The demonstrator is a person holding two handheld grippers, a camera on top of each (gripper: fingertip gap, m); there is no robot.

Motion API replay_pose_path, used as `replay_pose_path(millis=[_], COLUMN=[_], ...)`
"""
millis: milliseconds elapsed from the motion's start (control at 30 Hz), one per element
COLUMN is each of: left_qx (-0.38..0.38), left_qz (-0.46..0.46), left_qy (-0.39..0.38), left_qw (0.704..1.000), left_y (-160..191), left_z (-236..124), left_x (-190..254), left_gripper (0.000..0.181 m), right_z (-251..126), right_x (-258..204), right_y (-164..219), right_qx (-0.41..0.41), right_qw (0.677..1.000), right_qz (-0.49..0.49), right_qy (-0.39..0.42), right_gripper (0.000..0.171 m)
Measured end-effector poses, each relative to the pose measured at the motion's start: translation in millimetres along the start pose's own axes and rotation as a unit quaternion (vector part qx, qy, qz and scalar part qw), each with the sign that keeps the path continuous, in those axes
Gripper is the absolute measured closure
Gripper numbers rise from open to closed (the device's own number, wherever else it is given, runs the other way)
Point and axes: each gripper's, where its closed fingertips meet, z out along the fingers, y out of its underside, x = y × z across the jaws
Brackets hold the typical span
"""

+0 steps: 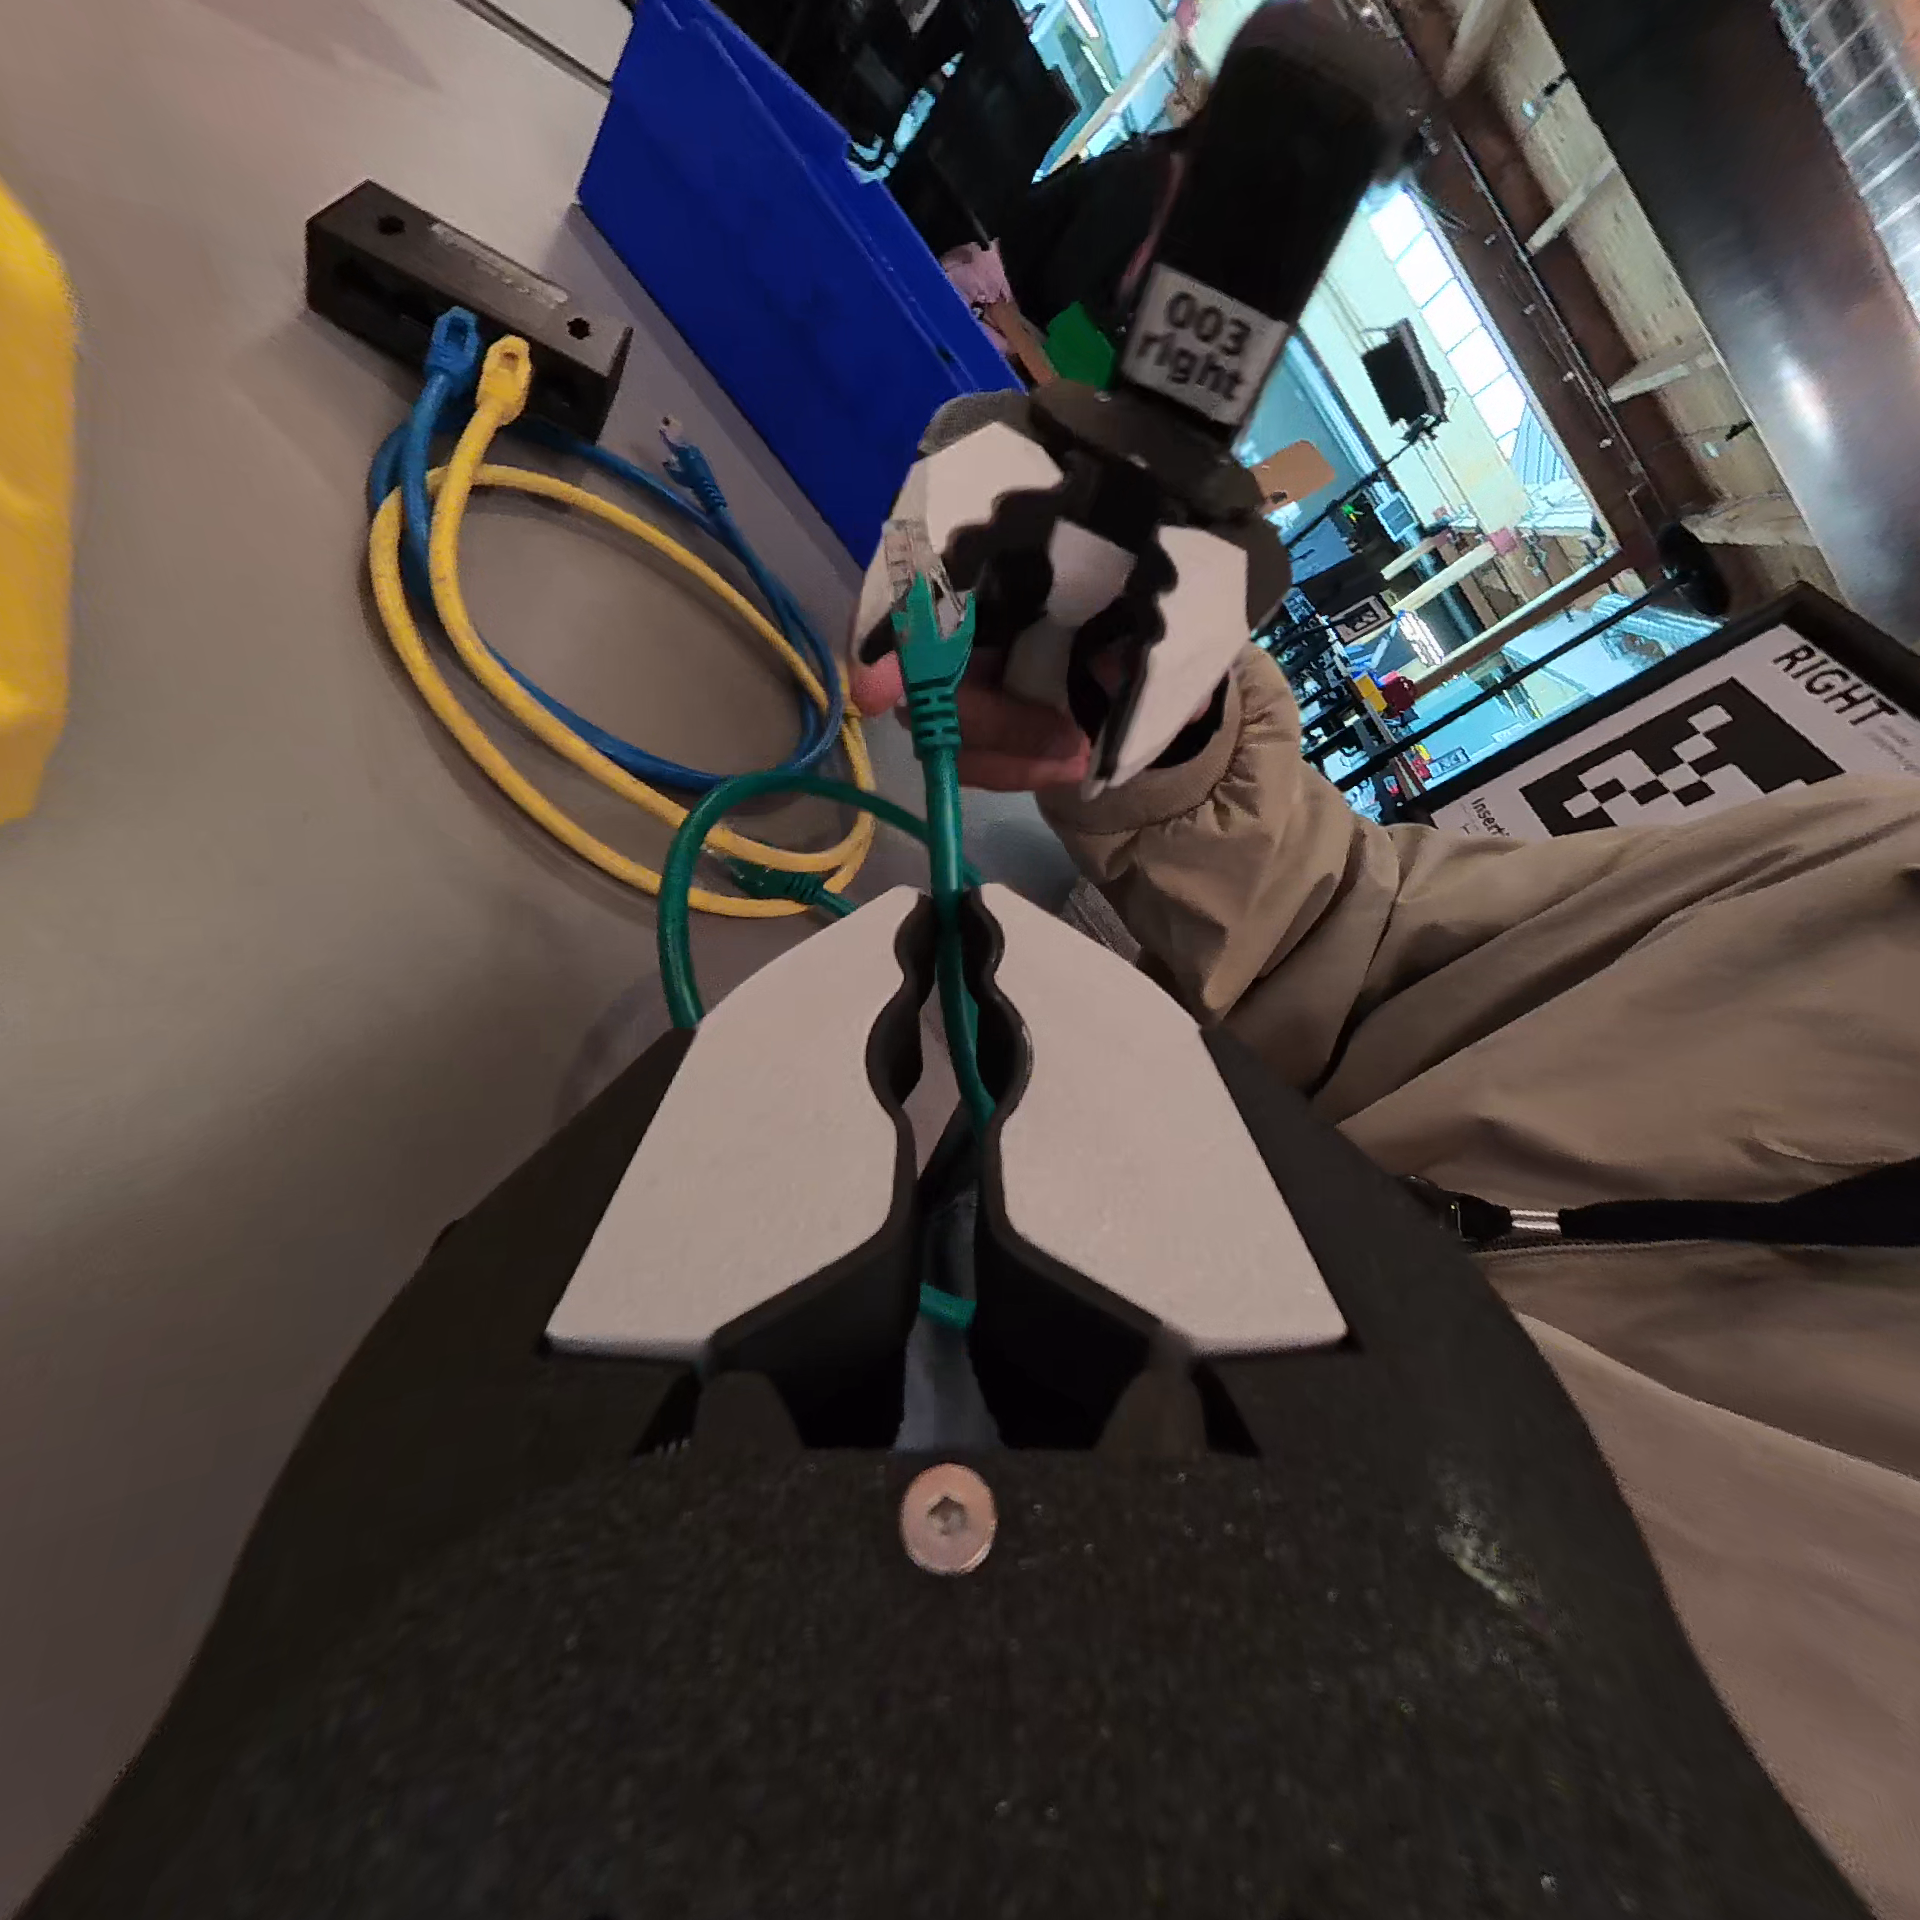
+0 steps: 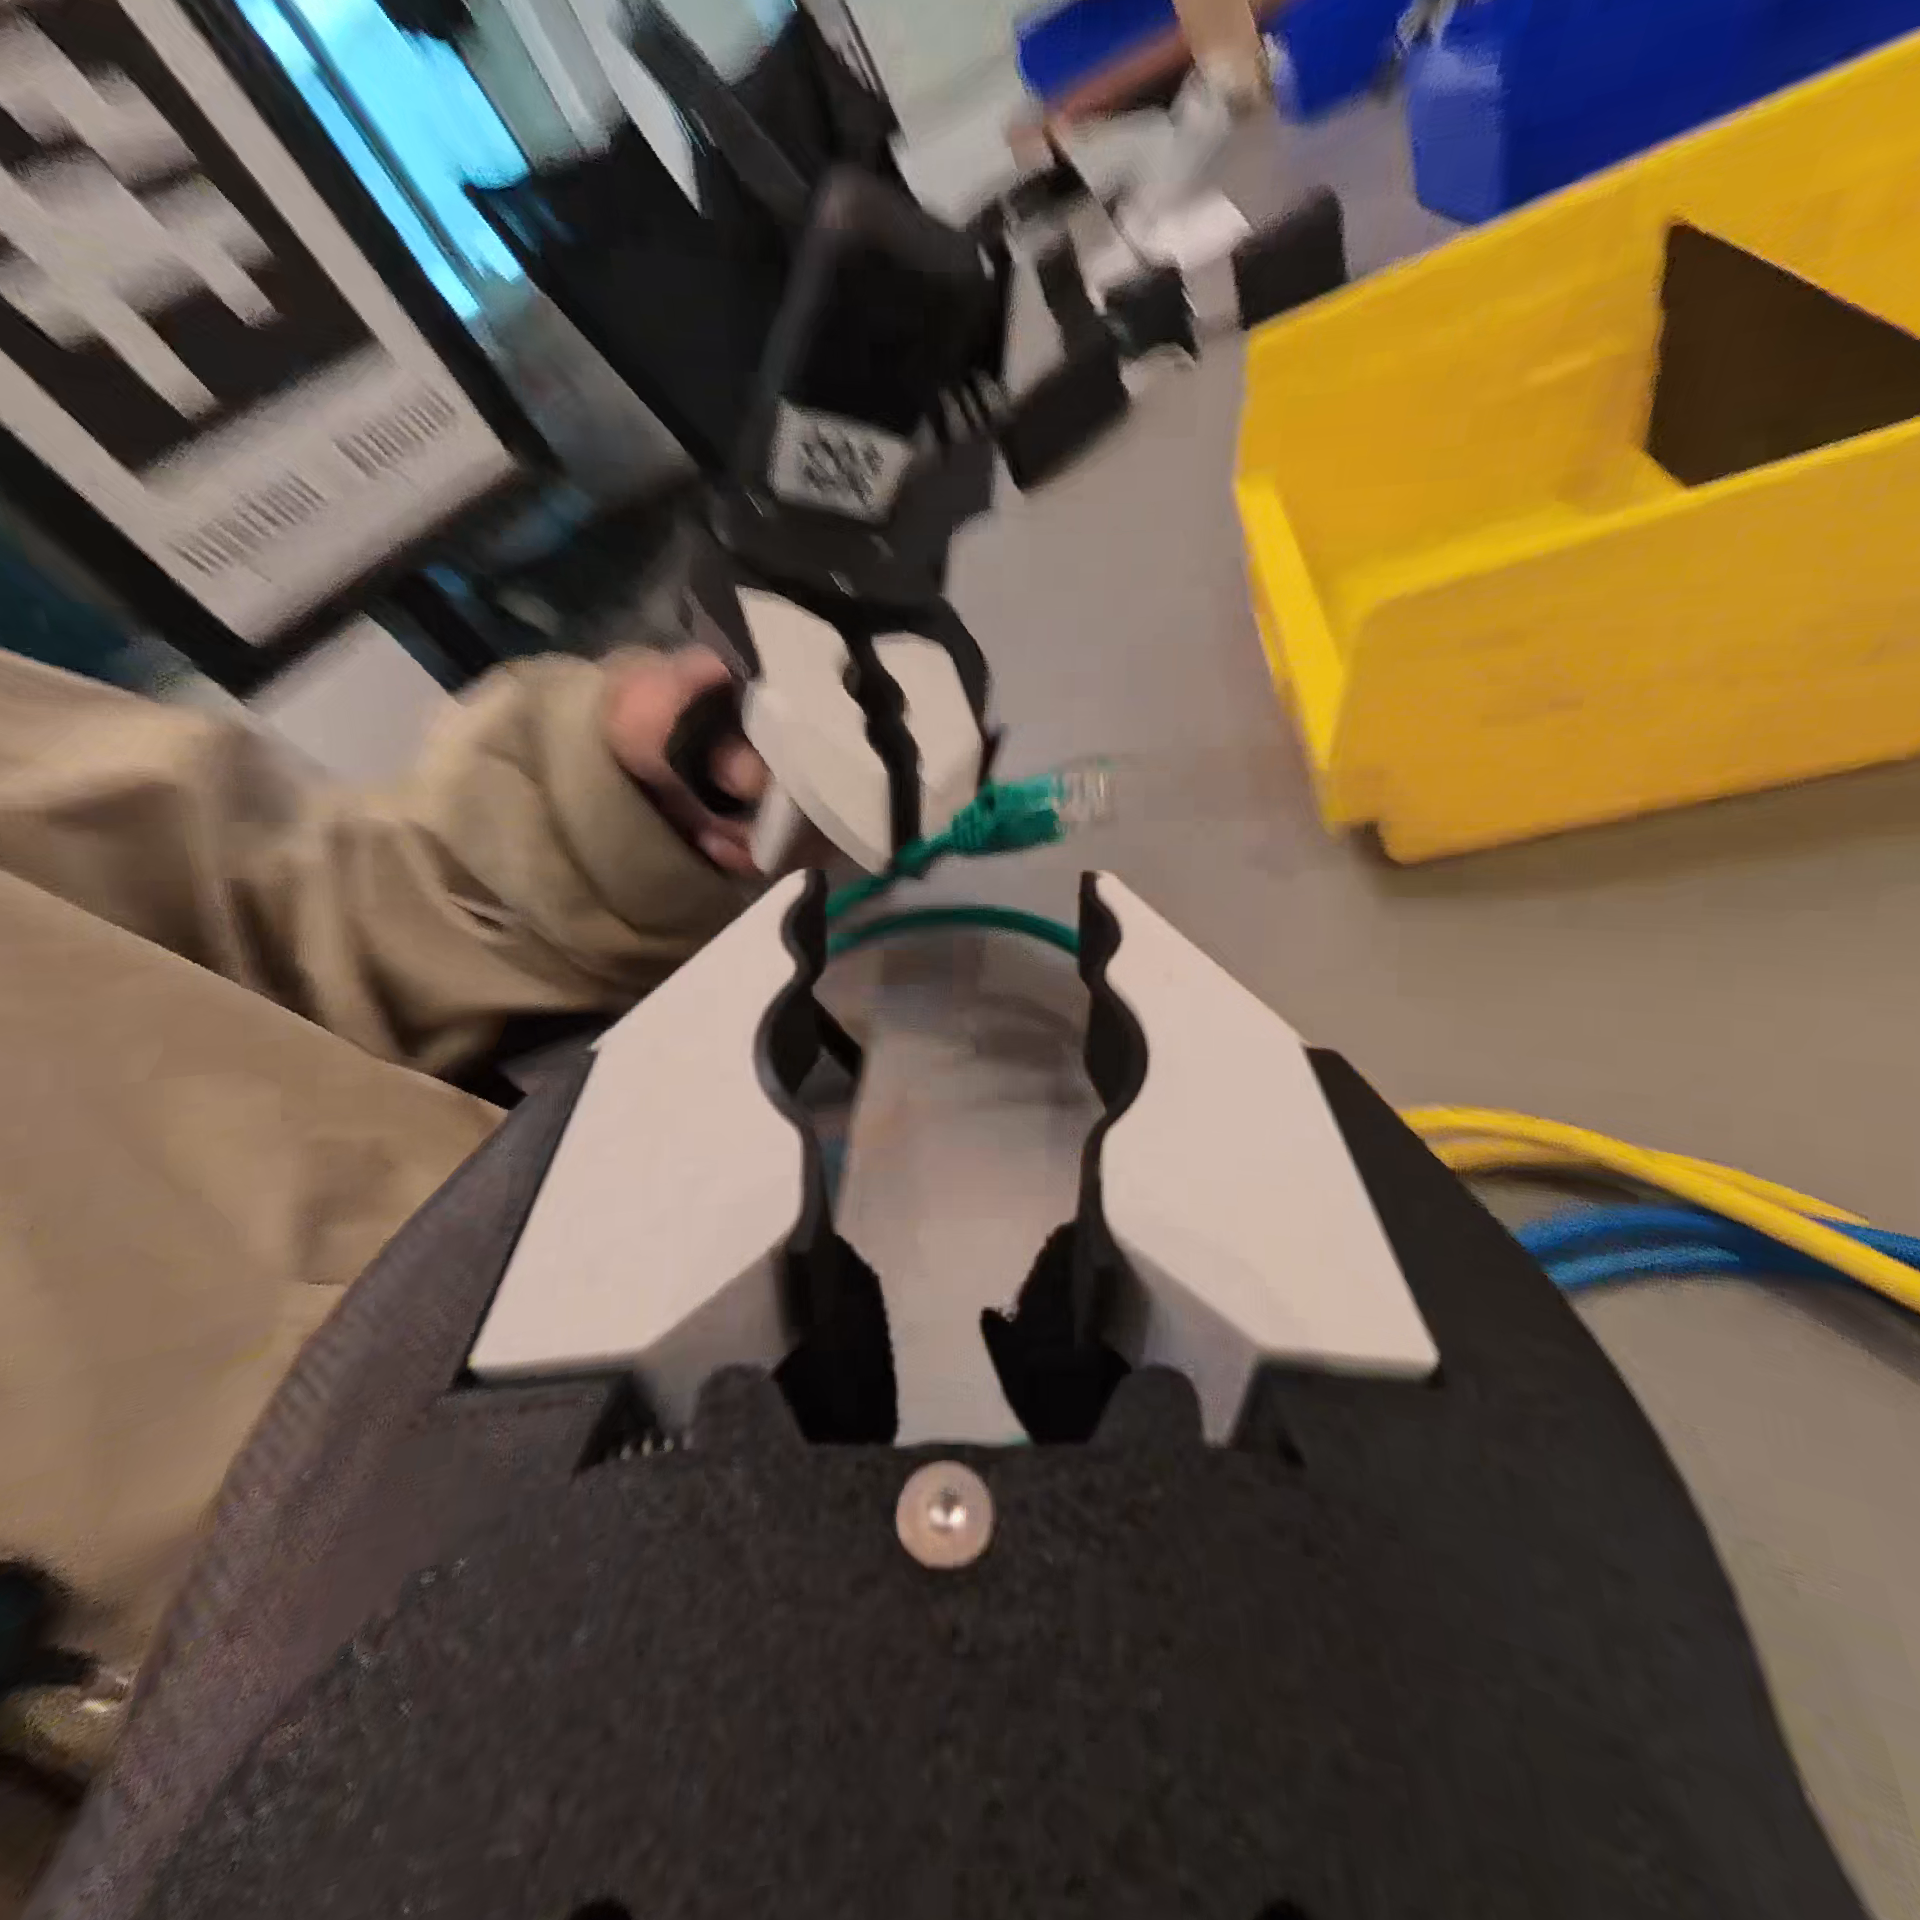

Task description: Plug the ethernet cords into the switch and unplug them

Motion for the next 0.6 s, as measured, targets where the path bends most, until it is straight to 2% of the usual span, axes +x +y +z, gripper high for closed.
replay_pose_path(millis=[33, 133, 200, 267, 333, 367, 433, 600], left_qx=[-0.002, -0.014, -0.016, -0.004, 0.016, 0.023, 0.042, 0.028], left_qz=[0.007, 0.024, 0.032, 0.057, 0.129, 0.182, 0.294, 0.478], left_qy=[0.006, 0.014, 0.012, -0.034, -0.113, -0.155, -0.234, -0.329], left_qw=[1.0, 0.999, 0.999, 0.998, 0.985, 0.971, 0.926, 0.814], left_y=[0, 4, 5, 0, -8, -12, -22, -25], left_z=[2, 8, 12, 14, 14, 13, 13, 22], left_x=[3, 9, 10, 1, -14, -20, -28, -19], left_gripper=[0.176, 0.176, 0.176, 0.176, 0.175, 0.162, 0.122, 0.121], right_z=[1, 9, 8, 6, 2, -1, -7, -10], right_x=[-2, -1, -3, 7, 21, 28, 41, 40], right_y=[-4, -4, -9, -7, -7, -8, -9, -8], right_qx=[0.019, 0.036, 0.058, 0.055, 0.064, 0.073, 0.088, 0.099], right_qw=[1.0, 0.998, 0.995, 0.995, 0.993, 0.99, 0.983, 0.965], right_qz=[0.021, 0.05, 0.068, 0.082, 0.1, 0.118, 0.158, 0.241], right_qy=[-0.011, -0.026, -0.044, -0.025, 0.011, 0.026, 0.044, -0.006], right_gripper=[0.122, 0.125, 0.155, 0.155, 0.156, 0.156, 0.156, 0.156])
